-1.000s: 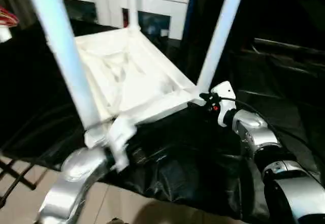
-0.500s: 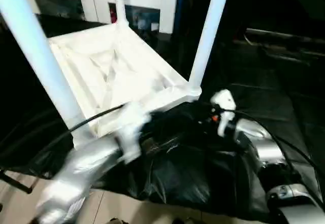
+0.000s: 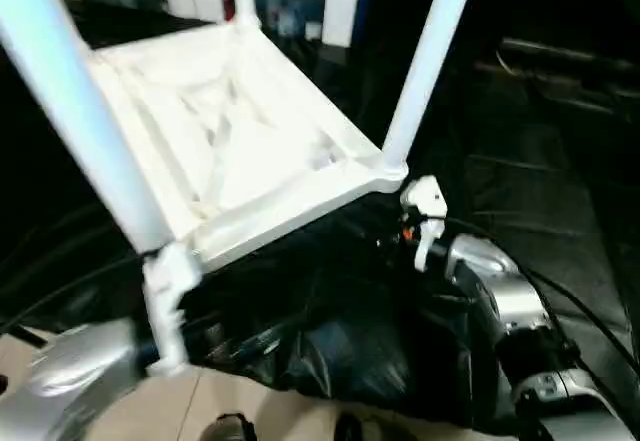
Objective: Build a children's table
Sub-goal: Rotate table base
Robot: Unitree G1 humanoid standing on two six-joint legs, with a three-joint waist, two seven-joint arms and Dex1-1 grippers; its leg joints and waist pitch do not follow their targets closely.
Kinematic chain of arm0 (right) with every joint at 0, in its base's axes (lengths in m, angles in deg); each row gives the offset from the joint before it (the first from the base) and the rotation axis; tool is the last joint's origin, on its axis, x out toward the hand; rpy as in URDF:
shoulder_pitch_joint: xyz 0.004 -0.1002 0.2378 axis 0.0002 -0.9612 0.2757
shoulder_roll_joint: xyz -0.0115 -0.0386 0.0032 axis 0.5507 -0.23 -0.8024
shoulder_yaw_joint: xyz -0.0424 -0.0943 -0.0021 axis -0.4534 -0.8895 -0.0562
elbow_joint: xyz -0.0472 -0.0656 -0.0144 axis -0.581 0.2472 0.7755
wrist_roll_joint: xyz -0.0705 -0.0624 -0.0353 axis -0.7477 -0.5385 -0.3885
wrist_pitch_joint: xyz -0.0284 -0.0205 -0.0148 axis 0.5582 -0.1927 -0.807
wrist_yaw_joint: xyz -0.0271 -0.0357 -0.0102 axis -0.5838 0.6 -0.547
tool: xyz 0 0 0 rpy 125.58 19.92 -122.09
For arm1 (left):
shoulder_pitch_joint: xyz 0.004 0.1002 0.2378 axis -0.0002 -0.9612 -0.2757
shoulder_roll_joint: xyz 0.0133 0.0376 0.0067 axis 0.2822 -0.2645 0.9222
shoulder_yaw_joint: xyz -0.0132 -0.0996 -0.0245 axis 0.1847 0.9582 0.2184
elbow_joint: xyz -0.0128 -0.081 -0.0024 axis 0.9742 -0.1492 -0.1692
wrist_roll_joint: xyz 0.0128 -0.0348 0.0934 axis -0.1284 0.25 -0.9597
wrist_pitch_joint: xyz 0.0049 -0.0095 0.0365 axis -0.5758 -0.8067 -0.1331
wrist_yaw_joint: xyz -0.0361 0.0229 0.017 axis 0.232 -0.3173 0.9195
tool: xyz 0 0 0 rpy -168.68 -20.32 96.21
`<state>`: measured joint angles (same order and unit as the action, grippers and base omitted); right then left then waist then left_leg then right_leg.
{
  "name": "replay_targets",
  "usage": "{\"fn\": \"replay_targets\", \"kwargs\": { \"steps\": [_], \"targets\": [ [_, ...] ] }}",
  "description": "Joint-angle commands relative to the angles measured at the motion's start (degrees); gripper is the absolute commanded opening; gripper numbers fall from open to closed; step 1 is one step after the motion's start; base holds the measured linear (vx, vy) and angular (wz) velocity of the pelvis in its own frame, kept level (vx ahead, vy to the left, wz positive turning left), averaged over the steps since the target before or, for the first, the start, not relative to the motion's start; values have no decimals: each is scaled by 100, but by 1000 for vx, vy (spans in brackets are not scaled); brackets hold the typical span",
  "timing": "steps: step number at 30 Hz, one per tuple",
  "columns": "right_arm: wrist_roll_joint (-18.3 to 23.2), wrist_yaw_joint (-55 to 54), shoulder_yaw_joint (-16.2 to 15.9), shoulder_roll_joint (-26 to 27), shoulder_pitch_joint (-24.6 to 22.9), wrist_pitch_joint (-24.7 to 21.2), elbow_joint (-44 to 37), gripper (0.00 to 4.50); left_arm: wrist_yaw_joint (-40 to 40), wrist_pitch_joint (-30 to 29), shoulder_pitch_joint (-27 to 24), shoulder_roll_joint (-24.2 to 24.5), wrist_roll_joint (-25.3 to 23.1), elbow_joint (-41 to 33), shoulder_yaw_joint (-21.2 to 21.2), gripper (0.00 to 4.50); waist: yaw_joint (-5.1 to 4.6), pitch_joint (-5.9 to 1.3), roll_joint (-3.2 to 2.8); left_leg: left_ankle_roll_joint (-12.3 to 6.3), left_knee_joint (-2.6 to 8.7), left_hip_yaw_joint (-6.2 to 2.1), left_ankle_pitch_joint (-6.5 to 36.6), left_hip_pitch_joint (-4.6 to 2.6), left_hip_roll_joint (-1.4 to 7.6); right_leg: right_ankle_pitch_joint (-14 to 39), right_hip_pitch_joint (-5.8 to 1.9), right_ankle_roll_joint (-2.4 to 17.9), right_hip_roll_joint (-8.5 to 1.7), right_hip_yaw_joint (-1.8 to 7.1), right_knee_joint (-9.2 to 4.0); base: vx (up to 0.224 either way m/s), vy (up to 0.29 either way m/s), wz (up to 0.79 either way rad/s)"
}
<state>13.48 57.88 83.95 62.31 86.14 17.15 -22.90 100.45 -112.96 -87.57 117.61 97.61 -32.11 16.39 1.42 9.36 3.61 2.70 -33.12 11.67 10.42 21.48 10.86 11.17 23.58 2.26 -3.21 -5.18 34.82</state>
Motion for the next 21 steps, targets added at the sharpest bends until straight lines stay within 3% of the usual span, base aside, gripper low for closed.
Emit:
{"fn": "replay_targets", "kwargs": {
  "steps": [1,5,11,13,16,18,21],
  "targets": [
    [30,11,16,-17,101,-20,78,323,248,40,-356,206,83,-180,468,444,9,-267,-99,-238,445,-180,999,-86,315,1388,-221,1074,-545,466,-450,0,0,0],
    [28,-29,13,23,130,-57,85,323,726,20,-1082,659,326,-209,1283,444,44,-224,-126,-342,444,-146,775,-126,322,976,-205,1181,-526,476,-406,0,0,0],
    [38,-16,27,3,85,-14,74,323,1058,22,-1654,926,456,-142,2061,444,56,-191,-141,-338,458,-135,719,-158,347,727,-222,1301,-514,482,-368,0,0,0],
    [44,-11,36,-9,49,-4,58,323,1075,128,-1700,949,430,17,2364,444,40,-172,-107,-318,462,-133,758,-156,345,754,-229,1307,-519,488,-372,0,0,0],
    [47,-9,49,-15,17,-6,34,323,1104,271,-1691,1008,385,236,2661,444,48,-162,-117,-260,465,-139,911,-164,337,1035,-232,1235,-539,500,-400,0,0,0],
    [32,-37,60,-16,25,23,84,323,1098,603,-1513,1087,326,645,2955,444,49,-177,-110,-244,462,-137,929,-176,328,1085,-232,1203,-529,500,-399,0,0,0],
    [28,-101,81,0,43,65,128,323,1125,702,-1204,1120,457,930,3059,444,68,-210,-106,-216,456,-136,841,-200,338,970,-237,1232,-531,497,-365,0,0,0]
  ]
}}
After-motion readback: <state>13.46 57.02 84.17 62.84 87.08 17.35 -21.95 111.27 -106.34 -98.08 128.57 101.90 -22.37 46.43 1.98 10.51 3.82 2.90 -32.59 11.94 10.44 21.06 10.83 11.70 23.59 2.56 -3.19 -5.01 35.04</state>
